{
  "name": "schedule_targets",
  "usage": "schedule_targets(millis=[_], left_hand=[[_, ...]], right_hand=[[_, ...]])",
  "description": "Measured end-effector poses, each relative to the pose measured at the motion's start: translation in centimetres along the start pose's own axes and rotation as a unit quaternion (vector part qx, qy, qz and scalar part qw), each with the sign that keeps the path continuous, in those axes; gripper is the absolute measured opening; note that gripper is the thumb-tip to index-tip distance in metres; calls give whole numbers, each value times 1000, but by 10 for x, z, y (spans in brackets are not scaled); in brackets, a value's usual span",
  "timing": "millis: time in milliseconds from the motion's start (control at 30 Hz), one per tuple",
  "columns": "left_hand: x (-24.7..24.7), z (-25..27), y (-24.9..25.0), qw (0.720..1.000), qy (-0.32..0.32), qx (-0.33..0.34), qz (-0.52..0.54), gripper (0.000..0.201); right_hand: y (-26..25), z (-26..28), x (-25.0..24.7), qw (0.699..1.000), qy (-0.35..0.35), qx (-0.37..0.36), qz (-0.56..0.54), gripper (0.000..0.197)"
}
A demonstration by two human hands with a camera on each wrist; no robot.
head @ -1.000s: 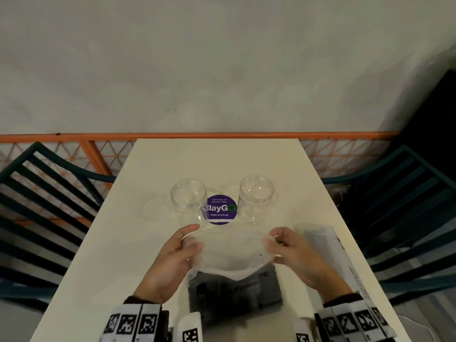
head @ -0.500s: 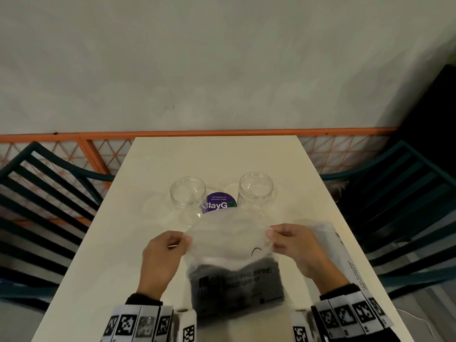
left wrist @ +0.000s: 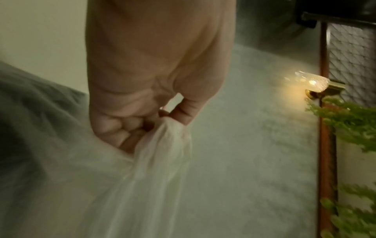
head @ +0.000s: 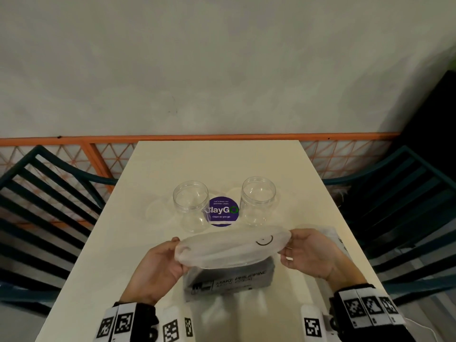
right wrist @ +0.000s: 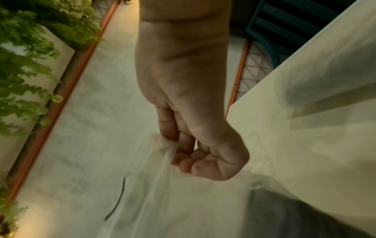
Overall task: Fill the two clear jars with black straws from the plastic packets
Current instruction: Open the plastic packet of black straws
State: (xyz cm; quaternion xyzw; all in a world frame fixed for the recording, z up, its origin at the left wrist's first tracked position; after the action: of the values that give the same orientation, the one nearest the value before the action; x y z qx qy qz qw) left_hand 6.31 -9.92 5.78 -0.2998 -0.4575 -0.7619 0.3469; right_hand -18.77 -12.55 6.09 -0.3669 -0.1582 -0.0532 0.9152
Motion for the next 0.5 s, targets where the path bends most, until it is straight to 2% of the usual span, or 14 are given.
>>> schedule_targets(millis=[67, 133, 167, 233, 267, 333, 400, 433, 500], left_hand=[[4, 1, -2, 1000, 3, 1, -10, 34], [13, 3, -1, 999, 4, 10, -47, 17], [16, 5, 3, 996, 8, 23, -81, 20], [17, 7, 10, 984, 27, 61, -163, 42], [18, 9, 15, 972, 40, 85, -214, 49], [20, 10, 21, 939, 66, 128, -313, 51], [18, 11, 28, 910, 115, 168, -362, 43], [15, 12, 34, 899, 143, 189, -368, 39], [12, 17, 45, 876, 184, 227, -384, 29]], right_hand=[[0, -2, 1, 1000, 14, -6, 8, 16], [-1, -4, 9, 999, -7, -29, 31, 23], [-2, -5, 14, 997, -23, -47, 49, 25], [-6, -7, 17, 988, -28, -88, 126, 23], [-9, -8, 14, 976, -8, -112, 185, 19], [-22, -6, 2, 945, 84, -153, 276, 10], [-36, 0, -9, 927, 162, -185, 282, 11], [-41, 3, -12, 925, 181, -198, 270, 15], [-44, 7, -8, 926, 175, -207, 263, 18]])
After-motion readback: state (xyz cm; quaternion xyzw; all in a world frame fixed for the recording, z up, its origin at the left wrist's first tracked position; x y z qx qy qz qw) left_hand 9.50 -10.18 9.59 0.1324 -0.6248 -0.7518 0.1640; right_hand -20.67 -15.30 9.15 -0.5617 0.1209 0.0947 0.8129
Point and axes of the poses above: each hand's wrist, its own z-axis away from the middle knuckle, its own x-axis out of the palm, y = z × x, the point moved 10 cm from there along -z, towards the middle knuckle, and after that the axes turned 8 degrees about z, right-handed, at the moved point
